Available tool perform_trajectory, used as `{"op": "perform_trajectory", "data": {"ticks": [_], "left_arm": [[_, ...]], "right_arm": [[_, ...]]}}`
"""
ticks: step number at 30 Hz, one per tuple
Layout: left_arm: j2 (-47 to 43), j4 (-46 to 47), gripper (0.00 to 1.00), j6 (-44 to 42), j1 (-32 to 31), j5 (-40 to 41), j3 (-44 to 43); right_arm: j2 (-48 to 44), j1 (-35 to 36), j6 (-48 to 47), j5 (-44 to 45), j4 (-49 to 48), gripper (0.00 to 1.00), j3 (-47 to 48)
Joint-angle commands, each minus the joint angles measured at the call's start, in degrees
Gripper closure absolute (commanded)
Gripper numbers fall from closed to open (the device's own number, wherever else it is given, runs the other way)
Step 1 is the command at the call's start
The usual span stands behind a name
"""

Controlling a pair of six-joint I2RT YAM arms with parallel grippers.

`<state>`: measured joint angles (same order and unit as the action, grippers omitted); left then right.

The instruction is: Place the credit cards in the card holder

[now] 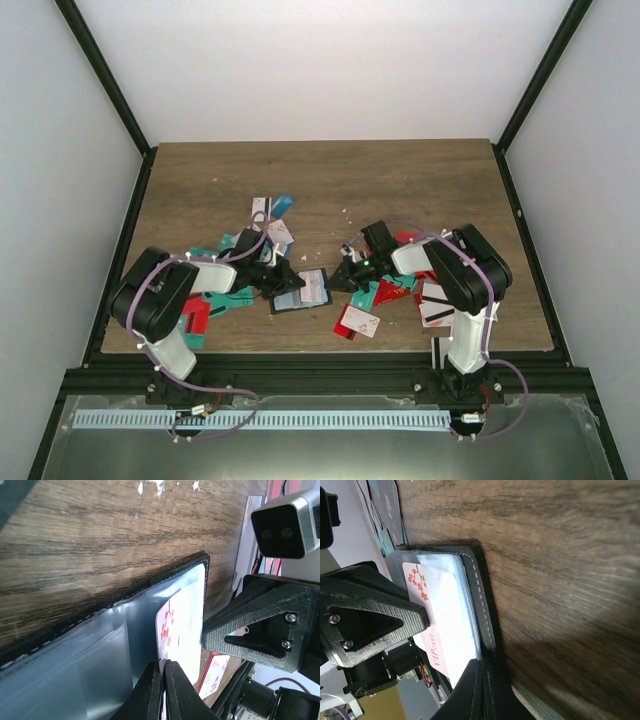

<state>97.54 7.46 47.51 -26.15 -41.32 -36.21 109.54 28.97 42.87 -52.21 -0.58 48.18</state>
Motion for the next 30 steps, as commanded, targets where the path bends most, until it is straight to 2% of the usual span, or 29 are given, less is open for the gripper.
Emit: {"op": "perform_trajectory", "data": {"ticks": [1,10,23,30], "left_arm": [[0.7,-1.0,0.96,3.5,-1.9,5.2,1.9],[-0.1,-0.8,0.96,7.7,-4.3,9.7,2.7],[0.9,-0.1,0.91,10.8,-7.5,10.9,2.4],[-1.0,-6.6,0.84,9.2,-8.4,13.7,0.3]], "right_arm": [[1.1,1.1,1.4,4.2,2.4,0.99,-2.7],[1.5,1.1,2.9,5.0,2.5,0.99,-3.7],[0.5,1.1,3.4,4.4,3.9,0.99,-2.4],[-1.5,1.1,2.2,5.3,6.6,0.99,-1.3]]}}
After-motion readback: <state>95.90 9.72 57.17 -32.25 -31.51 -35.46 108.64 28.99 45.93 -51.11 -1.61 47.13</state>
